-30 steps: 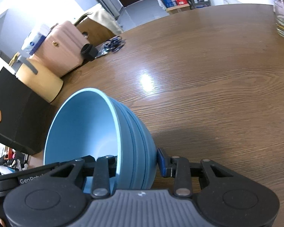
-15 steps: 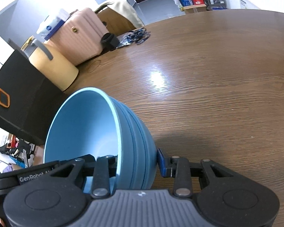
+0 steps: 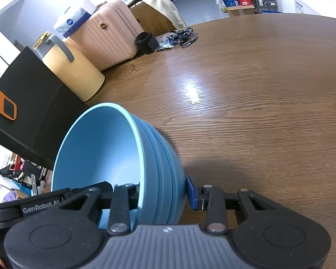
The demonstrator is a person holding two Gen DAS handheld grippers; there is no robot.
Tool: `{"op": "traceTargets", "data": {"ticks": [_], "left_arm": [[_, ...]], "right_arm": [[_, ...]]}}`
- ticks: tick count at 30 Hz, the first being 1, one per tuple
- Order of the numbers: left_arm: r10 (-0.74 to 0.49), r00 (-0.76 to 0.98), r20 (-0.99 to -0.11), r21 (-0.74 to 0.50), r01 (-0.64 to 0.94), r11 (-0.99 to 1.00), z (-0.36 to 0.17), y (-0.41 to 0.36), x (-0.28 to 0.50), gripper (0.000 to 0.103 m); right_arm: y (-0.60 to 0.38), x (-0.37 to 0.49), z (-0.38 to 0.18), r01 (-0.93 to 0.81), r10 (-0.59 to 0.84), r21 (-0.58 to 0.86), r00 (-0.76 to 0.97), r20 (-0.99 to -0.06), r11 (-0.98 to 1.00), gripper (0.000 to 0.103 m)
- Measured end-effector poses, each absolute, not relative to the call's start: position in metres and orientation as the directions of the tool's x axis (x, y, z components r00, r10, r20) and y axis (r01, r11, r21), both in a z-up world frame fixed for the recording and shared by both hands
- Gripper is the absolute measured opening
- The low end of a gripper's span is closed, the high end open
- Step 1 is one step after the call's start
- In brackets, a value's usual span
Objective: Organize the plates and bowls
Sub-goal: 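Lift the bowl stack with both grippers and carry it toward the cream plates, then lower the bowl stack onto the cream plates and open both grippers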
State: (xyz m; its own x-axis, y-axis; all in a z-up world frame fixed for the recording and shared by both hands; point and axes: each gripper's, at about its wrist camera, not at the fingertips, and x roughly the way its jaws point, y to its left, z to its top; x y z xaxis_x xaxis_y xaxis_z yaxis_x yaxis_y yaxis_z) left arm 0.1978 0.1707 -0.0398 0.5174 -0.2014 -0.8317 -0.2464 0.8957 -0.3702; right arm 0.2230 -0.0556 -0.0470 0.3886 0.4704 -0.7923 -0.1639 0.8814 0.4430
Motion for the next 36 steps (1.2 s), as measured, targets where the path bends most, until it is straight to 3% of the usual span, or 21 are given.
{"op": "traceTargets", "data": {"ticks": [36], "left_arm": [[-0.178,0.440,-0.880,-0.315,-0.260,0.913,-0.056,0.261,0.245,0.037]], "right_arm": [[0.040,0.260,-0.069,-0.091,0.462,0.461,0.336,-0.821,0.883,0.033]]}}
